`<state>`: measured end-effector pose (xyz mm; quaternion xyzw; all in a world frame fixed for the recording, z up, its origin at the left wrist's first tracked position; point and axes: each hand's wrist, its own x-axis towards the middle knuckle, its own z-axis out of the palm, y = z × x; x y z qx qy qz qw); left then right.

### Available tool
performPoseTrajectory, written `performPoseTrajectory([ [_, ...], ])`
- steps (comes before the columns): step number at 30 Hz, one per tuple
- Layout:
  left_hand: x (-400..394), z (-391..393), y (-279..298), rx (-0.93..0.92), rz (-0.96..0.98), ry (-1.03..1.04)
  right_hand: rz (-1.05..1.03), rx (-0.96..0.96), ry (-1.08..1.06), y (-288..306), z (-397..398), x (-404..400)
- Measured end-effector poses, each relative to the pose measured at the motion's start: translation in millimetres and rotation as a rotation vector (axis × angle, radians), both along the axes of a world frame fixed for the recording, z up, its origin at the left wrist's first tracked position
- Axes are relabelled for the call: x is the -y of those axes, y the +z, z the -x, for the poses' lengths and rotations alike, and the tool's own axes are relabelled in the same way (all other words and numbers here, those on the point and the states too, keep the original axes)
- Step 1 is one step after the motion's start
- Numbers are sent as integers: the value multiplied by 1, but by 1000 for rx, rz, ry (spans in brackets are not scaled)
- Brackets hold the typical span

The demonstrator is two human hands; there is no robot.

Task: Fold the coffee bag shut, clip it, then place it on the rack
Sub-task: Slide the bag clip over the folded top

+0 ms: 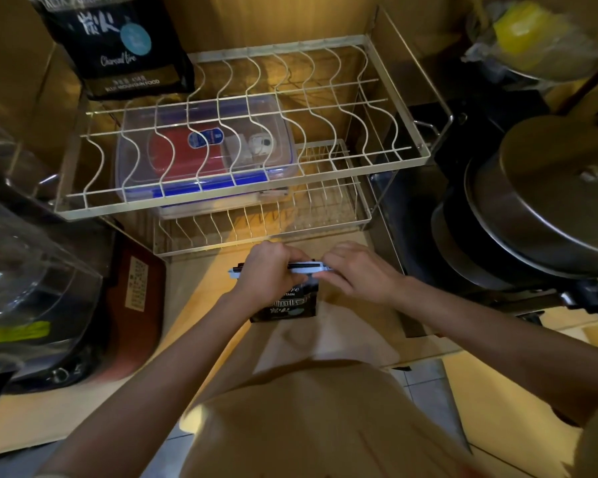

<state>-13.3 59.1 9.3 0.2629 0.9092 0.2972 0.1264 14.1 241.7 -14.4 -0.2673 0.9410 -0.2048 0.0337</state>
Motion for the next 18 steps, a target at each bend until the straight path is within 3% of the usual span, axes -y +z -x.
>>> performPoseTrajectory([
  [7,0,6,-1,-15,22,-11,-7,161,-92,0,10,-1],
  [18,0,6,-4,2,13,40,-31,8,15,5,6,-5],
])
